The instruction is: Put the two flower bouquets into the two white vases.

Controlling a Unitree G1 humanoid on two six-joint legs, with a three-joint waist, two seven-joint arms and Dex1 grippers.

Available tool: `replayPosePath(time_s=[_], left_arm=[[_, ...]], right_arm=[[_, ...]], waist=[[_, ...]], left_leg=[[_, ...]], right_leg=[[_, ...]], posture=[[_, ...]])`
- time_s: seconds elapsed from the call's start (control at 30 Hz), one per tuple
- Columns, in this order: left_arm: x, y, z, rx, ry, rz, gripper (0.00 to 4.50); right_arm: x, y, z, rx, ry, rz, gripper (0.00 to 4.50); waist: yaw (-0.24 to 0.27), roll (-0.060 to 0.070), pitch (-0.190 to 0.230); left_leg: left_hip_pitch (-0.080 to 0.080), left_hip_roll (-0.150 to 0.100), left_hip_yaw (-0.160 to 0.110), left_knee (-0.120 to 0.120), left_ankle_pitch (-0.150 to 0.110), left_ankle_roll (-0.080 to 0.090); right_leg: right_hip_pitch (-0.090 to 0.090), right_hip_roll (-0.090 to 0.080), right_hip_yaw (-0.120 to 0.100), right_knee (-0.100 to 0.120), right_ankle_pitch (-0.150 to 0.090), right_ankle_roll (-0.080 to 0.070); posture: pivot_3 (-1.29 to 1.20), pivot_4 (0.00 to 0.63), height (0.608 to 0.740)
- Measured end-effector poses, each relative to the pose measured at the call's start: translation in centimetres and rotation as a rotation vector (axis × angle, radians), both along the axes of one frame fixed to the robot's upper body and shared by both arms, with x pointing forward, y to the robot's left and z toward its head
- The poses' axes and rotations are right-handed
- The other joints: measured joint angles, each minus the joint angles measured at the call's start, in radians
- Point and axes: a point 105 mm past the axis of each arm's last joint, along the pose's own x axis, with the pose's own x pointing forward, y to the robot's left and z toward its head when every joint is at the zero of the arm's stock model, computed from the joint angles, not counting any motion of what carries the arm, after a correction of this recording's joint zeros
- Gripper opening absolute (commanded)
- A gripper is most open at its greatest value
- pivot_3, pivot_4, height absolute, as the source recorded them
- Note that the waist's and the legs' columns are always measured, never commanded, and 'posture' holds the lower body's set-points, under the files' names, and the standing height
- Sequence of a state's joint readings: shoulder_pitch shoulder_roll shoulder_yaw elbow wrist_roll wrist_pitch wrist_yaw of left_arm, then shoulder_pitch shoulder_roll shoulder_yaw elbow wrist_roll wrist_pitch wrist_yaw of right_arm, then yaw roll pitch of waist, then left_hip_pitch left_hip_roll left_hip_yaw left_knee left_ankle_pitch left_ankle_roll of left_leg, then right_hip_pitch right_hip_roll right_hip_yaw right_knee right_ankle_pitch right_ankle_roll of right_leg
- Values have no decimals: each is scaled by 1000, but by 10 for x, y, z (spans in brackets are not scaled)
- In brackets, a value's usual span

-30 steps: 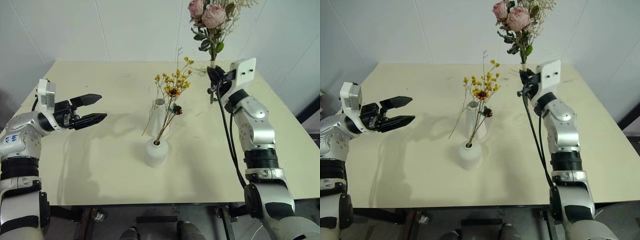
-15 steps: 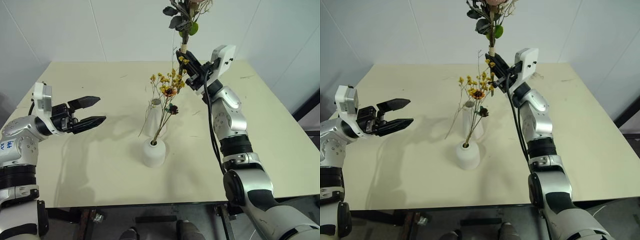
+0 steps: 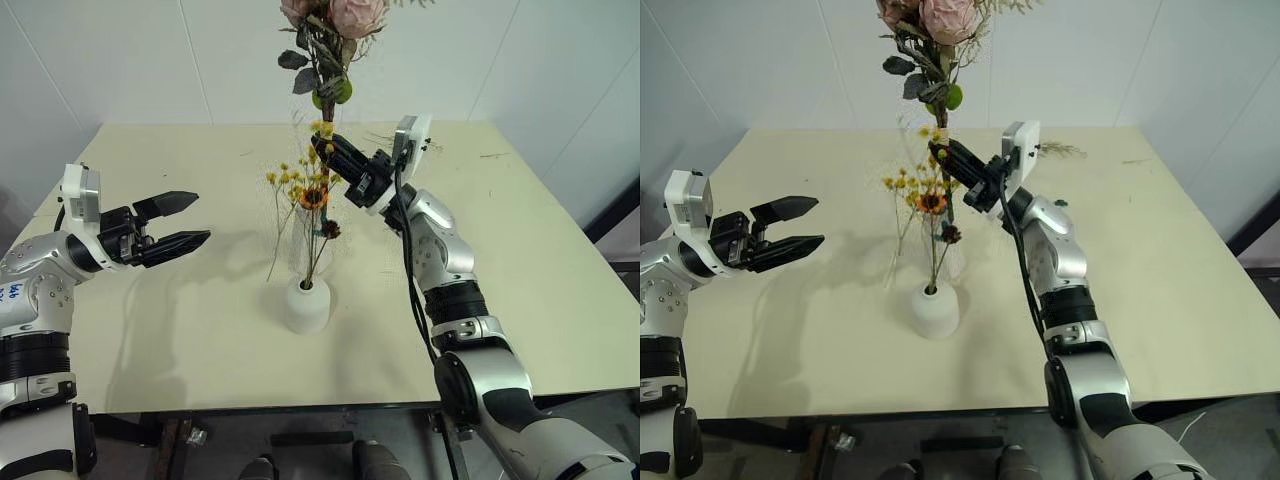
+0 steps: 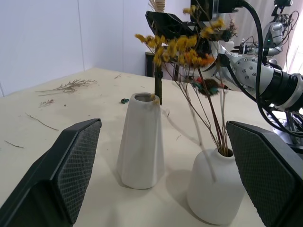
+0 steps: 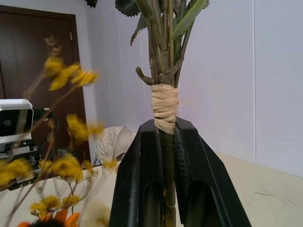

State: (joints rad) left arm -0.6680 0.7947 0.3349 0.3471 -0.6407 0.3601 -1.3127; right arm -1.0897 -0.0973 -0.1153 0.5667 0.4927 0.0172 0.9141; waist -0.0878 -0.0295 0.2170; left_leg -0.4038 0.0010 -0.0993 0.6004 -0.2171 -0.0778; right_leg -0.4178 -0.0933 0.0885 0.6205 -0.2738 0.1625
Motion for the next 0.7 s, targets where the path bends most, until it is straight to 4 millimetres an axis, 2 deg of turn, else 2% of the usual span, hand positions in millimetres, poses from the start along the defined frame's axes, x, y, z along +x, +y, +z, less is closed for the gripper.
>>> replayPosePath(time_s=[0.2,0.57,0.7], left_arm=[[-2,-2,2,7,-9,-8,4500],[-2,-2,1,5,-4,-9,4500],[-2,-2,1,5,-4,-10,4500]], right_arm=[[-2,6,13,6,-41,12,8],[-5,4,19,-4,-81,-9,8],[-7,5,28,-1,-103,-12,8]], waist=[[1,0,0],[1,0,0],[1,0,0]], left_leg=[[0,0,0,-1,0,0],[0,0,0,-1,0,0],[0,0,0,-1,0,0]], right_leg=[[0,0,0,0,0,0],[0,0,0,0,0,0],[0,0,0,0,0,0]], posture=[[0,150,740],[0,150,740],[0,150,740]])
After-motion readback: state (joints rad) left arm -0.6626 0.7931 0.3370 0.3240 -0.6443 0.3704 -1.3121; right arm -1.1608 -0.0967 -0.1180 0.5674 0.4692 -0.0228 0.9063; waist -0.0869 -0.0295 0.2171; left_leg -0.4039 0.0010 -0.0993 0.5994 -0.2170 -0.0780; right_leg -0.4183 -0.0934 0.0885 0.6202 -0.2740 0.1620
